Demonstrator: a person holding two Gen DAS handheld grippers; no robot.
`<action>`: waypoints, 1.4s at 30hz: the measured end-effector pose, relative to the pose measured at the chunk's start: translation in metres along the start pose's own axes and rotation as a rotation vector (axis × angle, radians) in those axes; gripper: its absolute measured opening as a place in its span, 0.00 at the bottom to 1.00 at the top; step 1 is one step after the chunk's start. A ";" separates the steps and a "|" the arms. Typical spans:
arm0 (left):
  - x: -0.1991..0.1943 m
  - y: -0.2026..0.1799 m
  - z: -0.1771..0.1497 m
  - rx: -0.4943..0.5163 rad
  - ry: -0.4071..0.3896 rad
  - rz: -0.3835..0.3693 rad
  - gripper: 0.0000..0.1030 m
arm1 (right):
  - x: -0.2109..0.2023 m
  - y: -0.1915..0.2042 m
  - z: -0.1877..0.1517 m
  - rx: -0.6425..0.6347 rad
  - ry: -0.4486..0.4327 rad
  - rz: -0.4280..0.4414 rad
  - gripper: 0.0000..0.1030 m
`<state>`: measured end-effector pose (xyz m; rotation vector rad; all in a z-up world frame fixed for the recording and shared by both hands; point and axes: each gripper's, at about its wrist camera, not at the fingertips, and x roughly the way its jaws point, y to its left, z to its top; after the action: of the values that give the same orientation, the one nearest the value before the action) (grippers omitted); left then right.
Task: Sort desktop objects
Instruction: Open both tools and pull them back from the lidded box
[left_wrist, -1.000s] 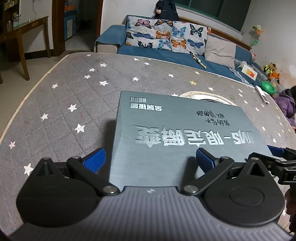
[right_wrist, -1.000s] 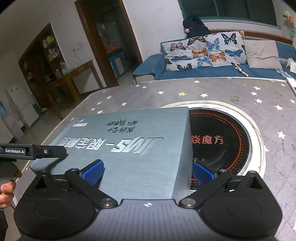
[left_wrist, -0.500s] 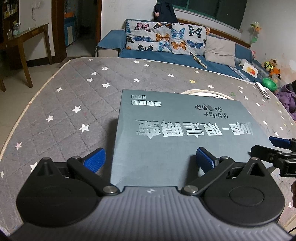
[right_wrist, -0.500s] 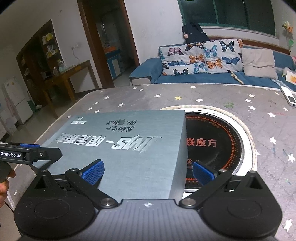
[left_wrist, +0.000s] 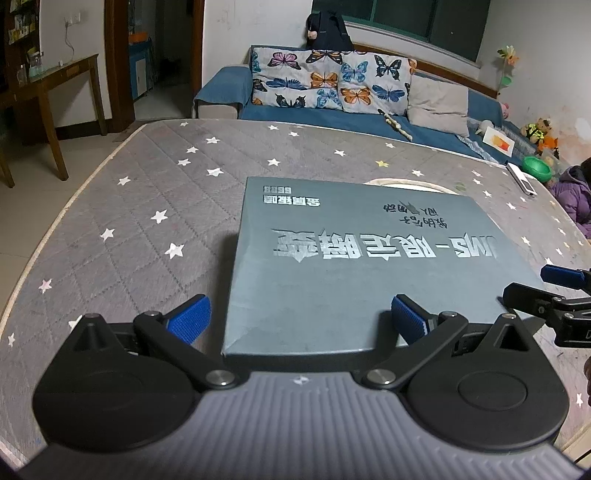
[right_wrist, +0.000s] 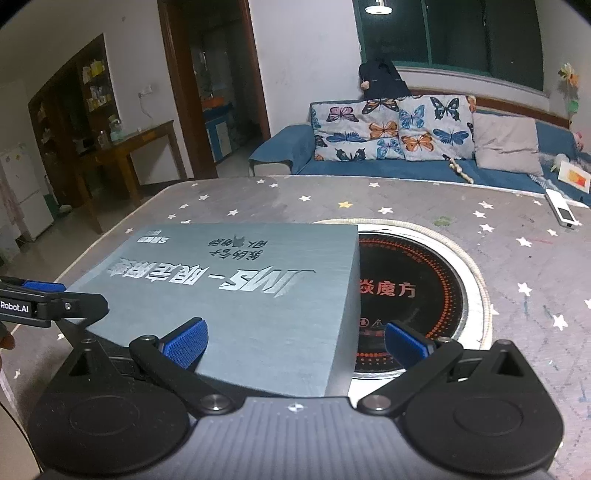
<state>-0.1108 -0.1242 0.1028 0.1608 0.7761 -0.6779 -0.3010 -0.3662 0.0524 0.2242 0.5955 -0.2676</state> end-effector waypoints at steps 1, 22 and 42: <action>-0.002 -0.001 -0.001 0.001 -0.003 0.003 1.00 | -0.001 0.000 0.000 -0.004 -0.003 -0.005 1.00; -0.032 -0.004 -0.028 -0.001 -0.044 0.054 1.00 | -0.028 0.000 -0.035 -0.041 0.008 -0.067 1.00; -0.036 0.031 -0.062 -0.059 -0.026 0.199 1.00 | -0.029 -0.015 -0.060 -0.009 0.034 -0.105 1.00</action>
<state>-0.1469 -0.0585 0.0801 0.1728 0.7436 -0.4674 -0.3602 -0.3575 0.0191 0.1893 0.6435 -0.3634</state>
